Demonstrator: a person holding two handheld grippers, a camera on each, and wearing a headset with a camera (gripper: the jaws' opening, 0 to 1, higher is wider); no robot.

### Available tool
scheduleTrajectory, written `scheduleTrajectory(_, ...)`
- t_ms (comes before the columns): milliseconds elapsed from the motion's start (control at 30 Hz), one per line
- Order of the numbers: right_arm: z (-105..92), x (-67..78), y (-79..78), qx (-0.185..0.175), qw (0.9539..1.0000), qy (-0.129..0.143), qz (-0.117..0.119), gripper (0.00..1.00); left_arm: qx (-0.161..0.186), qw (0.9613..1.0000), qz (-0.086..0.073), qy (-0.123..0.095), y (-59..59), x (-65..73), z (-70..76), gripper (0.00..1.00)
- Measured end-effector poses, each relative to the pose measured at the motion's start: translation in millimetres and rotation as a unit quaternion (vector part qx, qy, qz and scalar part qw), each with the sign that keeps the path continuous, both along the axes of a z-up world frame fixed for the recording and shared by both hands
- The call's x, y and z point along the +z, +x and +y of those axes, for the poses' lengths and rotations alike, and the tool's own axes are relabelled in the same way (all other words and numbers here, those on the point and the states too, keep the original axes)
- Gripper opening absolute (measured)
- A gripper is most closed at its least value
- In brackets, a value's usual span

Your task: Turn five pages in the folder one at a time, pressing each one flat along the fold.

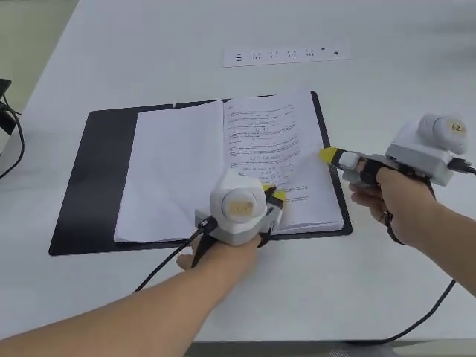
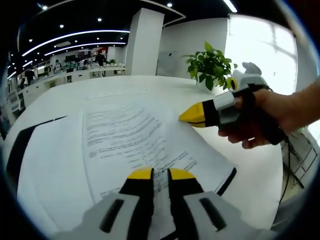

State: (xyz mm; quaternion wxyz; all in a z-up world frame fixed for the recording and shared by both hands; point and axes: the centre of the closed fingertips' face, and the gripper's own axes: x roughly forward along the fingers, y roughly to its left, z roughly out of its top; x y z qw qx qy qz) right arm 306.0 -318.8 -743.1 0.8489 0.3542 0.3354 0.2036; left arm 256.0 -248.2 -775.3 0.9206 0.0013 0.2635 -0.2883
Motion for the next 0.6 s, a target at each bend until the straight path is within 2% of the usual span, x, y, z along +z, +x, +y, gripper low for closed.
scheduleTrajectory(33, 1.3, 4.0, -1.0, -0.002, 0.9999, 0.01, 0.002, 0.0, -0.001, 1.0, 0.002, 0.001, -2.7, 1.2, 2.2, 0.16)
scheduleTrajectory(67, 5.3, 13.2, -1.8, -0.008, 0.9993, 0.036, 0.004, 0.0, -0.004, 1.0, 0.006, 0.007, -7.6, 3.1, 5.8, 0.2)
scheduleTrajectory(100, 5.3, 15.9, -2.4, -0.013, 0.9991, 0.04, 0.007, 0.0, -0.006, 0.9999, 0.006, 0.012, -10.6, 5.1, 9.2, 0.25)
scheduleTrajectory(200, 11.0, 30.5, -6.2, -0.02, 0.9976, 0.065, 0.013, 0.0, -0.007, 0.9999, 0.007, 0.004, -19.1, 17.5, 21.2, 0.29)
scheduleTrajectory(300, 17.6, 42.1, -5.4, -0.029, 0.9954, 0.088, 0.024, 0.0, -0.002, 1.0, 0.004, -0.004, -25.7, 34.9, 38.6, 0.34)
scheduleTrajectory(400, 26.7, 54.1, -1.7, -0.03, 0.9934, 0.109, 0.02, 0.0, 0.006, 0.9999, -0.011, -0.007, -28.1, 50.6, 55.1, 0.37)
scheduleTrajectory(433, 33.4, 62.6, 0.4, -0.033, 0.9907, 0.131, 0.019, 0.0, 0.015, 0.9997, -0.016, -0.012, -29.6, 58.7, 65.6, 0.37)
scheduleTrajectory(500, 42.0, 68.9, 1.1, -0.031, 0.9901, 0.135, 0.018, 0.0, 0.028, 0.9992, -0.022, -0.017, -31.5, 68.0, 80.2, 0.37)
scheduleTrajectory(600, 69.2, 85.1, 3.1, -0.025, 0.9872, 0.157, 0.011, 0.0, 0.042, 0.9985, -0.029, -0.019, -38.7, 80.5, 107.9, 0.37)
